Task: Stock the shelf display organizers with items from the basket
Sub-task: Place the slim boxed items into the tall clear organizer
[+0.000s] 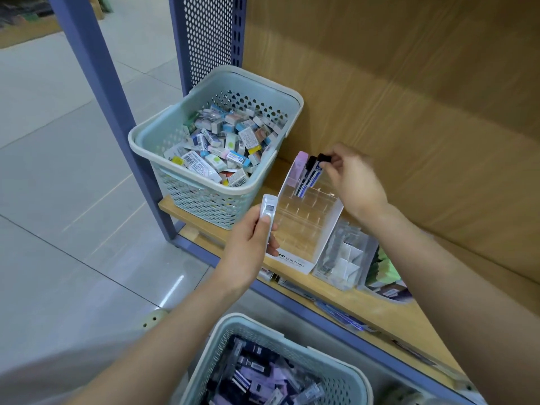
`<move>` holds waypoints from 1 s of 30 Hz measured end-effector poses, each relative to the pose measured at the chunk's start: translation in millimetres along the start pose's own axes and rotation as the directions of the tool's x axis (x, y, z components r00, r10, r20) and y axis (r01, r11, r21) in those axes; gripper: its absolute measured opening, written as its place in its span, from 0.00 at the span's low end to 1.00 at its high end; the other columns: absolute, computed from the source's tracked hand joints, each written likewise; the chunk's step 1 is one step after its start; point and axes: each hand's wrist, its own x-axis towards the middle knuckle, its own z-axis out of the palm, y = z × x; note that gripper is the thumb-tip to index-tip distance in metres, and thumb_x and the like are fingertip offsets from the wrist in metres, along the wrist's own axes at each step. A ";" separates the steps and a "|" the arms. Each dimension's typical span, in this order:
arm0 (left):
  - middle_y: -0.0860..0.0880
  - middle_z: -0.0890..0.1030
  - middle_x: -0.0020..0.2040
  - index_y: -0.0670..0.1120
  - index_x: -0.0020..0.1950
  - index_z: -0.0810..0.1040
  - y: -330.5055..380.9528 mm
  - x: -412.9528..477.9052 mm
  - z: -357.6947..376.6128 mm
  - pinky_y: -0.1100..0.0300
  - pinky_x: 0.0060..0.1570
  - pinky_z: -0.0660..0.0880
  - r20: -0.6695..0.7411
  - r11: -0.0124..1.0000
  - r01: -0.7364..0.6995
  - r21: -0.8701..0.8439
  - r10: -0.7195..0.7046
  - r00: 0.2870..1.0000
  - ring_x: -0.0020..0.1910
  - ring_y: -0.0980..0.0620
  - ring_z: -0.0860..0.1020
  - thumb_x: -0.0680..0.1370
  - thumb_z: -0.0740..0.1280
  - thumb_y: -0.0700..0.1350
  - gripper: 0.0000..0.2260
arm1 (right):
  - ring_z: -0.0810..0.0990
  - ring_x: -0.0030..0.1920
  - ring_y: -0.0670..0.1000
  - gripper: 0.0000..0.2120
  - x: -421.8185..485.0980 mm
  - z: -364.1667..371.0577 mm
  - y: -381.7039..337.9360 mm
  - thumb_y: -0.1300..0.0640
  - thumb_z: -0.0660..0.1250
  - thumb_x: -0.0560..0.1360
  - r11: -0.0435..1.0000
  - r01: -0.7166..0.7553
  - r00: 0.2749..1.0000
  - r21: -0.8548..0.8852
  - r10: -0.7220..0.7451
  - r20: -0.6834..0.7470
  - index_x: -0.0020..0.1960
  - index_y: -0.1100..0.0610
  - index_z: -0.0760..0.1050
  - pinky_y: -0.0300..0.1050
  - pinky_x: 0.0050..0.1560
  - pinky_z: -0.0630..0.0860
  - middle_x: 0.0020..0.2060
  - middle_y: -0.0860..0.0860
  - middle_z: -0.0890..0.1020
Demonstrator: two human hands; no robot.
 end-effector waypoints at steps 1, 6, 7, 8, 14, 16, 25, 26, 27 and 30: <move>0.45 0.74 0.36 0.42 0.45 0.73 -0.9 1.2 0.4 0.71 0.32 0.72 0.004 1.000 -0.003 0.003 0.003 1.000 0.32 0.53 0.73 0.82 0.54 0.40 0.11 | 0.79 0.45 0.53 0.05 0.9 1.9 0.8 0.62 0.65 0.76 1.000 0.005 1.000 -0.008 -0.005 0.006 0.52 0.59 0.77 0.45 0.47 0.77 0.47 0.54 0.79; 0.50 0.74 0.41 0.49 0.53 0.75 -1.3 3.4 3.2 0.66 0.32 0.73 0.048 1.000 -0.030 -0.005 0.030 0.998 0.32 0.56 0.73 0.82 0.55 0.40 0.10 | 0.75 0.40 0.44 0.05 1.4 9.5 3.7 0.62 0.66 0.76 0.999 -0.026 1.000 0.041 0.026 0.009 0.52 0.59 0.77 0.37 0.45 0.74 0.47 0.53 0.79; 0.50 0.75 0.42 0.49 0.56 0.75 -1.6 3.7 3.6 0.65 0.32 0.73 0.054 1.000 -0.029 -0.002 0.029 0.998 0.32 0.56 0.73 0.82 0.55 0.41 0.10 | 0.76 0.40 0.44 0.05 1.2 11.4 3.9 0.62 0.67 0.76 0.998 -0.034 0.999 0.048 0.033 0.026 0.52 0.58 0.77 0.40 0.46 0.75 0.47 0.52 0.79; 0.50 0.75 0.42 0.49 0.58 0.74 -1.8 4.0 4.3 0.65 0.32 0.73 0.056 1.000 -0.029 -0.002 0.029 0.998 0.32 0.57 0.73 0.82 0.56 0.41 0.10 | 0.77 0.41 0.46 0.05 0.8 13.0 3.6 0.61 0.66 0.76 0.998 -0.038 0.998 0.040 0.036 0.045 0.52 0.58 0.76 0.44 0.47 0.77 0.47 0.51 0.78; 0.50 0.78 0.44 0.50 0.50 0.70 -1.4 4.0 9.1 0.62 0.33 0.72 0.021 0.998 0.036 -0.054 -0.035 0.999 0.32 0.56 0.74 0.81 0.58 0.40 0.05 | 0.78 0.46 0.57 0.09 -2.0 16.6 -4.6 0.59 0.62 0.79 0.980 0.043 0.996 -0.196 -0.025 0.091 0.57 0.58 0.77 0.52 0.44 0.77 0.55 0.54 0.74; 0.49 0.78 0.45 0.50 0.48 0.68 -1.2 4.0 9.3 0.62 0.33 0.73 0.007 0.996 0.058 -0.066 -0.058 0.998 0.32 0.56 0.74 0.81 0.58 0.39 0.06 | 0.78 0.45 0.60 0.12 -3.6 16.7 -5.7 0.62 0.59 0.79 0.939 0.122 0.987 -0.321 -0.082 0.136 0.60 0.58 0.76 0.52 0.41 0.76 0.54 0.56 0.75; 0.57 0.75 0.39 0.51 0.46 0.77 2.4 0.4 0.9 0.71 0.34 0.65 0.124 0.945 -0.179 0.272 0.150 0.981 0.33 0.62 0.70 0.78 0.64 0.39 0.07 | 0.79 0.48 0.50 0.18 -59.2 -19.9 -37.4 0.52 0.52 0.82 0.992 -0.090 0.962 0.089 0.063 0.265 0.55 0.59 0.77 0.42 0.50 0.72 0.48 0.54 0.80; 0.53 0.75 0.41 0.51 0.45 0.77 4.1 -0.3 2.3 0.71 0.35 0.65 0.125 0.933 -0.184 0.310 0.152 0.980 0.35 0.61 0.70 0.78 0.65 0.40 0.06 | 0.80 0.44 0.48 0.18 -67.9 -26.2 -42.9 0.50 0.52 0.82 0.976 -0.181 0.903 0.123 0.115 0.413 0.54 0.59 0.78 0.42 0.48 0.74 0.45 0.53 0.81; 0.50 0.74 0.43 0.51 0.44 0.77 5.6 -1.4 4.0 0.71 0.36 0.65 0.120 0.931 -0.169 0.325 0.137 0.983 0.37 0.59 0.70 0.77 0.65 0.41 0.05 | 0.81 0.40 0.45 0.17 -76.6 -30.8 -46.7 0.50 0.52 0.82 0.947 -0.274 0.819 0.170 0.137 0.558 0.52 0.58 0.77 0.40 0.45 0.77 0.43 0.53 0.81; 0.48 0.74 0.48 0.50 0.44 0.76 12.8 -6.2 9.4 0.67 0.45 0.67 0.132 0.954 -0.113 0.278 0.078 0.988 0.45 0.54 0.73 0.78 0.64 0.44 0.04 | 0.81 0.34 0.42 0.11 -93.2 -38.7 -45.3 0.56 0.57 0.81 0.831 -0.446 0.708 0.332 0.101 0.698 0.50 0.58 0.76 0.34 0.39 0.79 0.41 0.51 0.80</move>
